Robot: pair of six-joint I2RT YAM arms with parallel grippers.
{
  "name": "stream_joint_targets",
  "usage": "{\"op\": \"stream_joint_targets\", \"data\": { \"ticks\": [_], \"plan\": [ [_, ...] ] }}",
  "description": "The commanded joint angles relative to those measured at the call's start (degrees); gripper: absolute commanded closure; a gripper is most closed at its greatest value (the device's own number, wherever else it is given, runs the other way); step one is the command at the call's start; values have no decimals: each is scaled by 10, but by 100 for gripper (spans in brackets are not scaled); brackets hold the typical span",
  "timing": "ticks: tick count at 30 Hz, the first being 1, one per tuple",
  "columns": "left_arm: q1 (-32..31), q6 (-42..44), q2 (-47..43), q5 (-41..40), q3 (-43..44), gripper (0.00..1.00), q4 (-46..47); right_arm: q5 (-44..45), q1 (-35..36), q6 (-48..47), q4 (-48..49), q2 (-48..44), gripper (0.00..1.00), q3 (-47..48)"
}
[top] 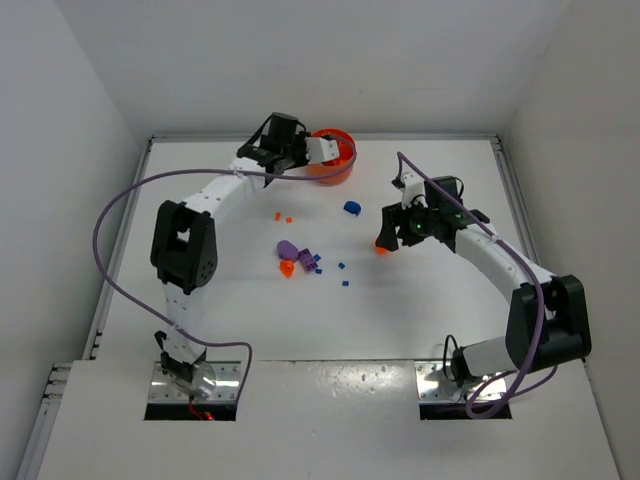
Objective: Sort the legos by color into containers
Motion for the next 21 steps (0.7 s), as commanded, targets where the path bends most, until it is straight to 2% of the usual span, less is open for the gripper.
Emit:
{"op": "stream_joint_targets", "data": {
  "ticks": [1, 9, 21],
  "plan": [
    [-29, 18, 22, -120, 7, 86, 90, -7, -3, -2, 28, -20, 30, 1],
    [-54, 109, 87, -152, 58, 85, 108, -7, -8, -2, 33, -30, 30, -5],
    [-54, 155, 127, -170, 89, 85, 122, -7, -24, 3, 38, -41, 30, -15]
  ]
}}
